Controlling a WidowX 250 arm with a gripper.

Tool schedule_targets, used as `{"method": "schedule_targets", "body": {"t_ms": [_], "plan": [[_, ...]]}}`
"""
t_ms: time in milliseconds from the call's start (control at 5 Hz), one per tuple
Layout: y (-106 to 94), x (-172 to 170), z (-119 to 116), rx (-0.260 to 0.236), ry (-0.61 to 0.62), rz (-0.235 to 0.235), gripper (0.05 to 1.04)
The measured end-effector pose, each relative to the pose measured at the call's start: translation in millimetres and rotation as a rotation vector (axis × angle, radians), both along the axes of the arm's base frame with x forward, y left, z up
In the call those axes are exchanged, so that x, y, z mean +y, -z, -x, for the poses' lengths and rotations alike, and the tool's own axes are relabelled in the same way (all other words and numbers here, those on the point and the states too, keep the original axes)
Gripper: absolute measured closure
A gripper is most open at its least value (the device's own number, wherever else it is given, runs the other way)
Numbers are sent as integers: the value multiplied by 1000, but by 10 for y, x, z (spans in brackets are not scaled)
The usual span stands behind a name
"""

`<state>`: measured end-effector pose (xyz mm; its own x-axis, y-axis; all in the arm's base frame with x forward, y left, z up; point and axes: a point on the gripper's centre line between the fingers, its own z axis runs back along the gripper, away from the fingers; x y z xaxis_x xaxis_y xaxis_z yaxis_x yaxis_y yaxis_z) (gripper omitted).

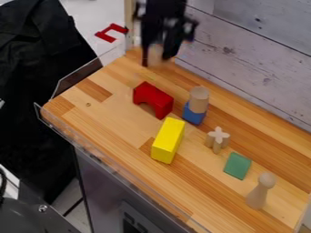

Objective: Take the cylinder off of the red arc and put it on top of the plus

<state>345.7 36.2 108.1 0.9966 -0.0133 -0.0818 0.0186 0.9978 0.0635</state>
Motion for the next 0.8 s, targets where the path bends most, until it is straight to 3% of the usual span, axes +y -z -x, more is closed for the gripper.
{"method": "schedule_targets", "body": {"t_ms": [200, 400, 800], "plan": [[-207, -341, -16, -17, 96, -8, 566], [-201, -475, -4, -12, 128, 28, 566], [65, -690, 202, 62, 177, 106, 566]]}}
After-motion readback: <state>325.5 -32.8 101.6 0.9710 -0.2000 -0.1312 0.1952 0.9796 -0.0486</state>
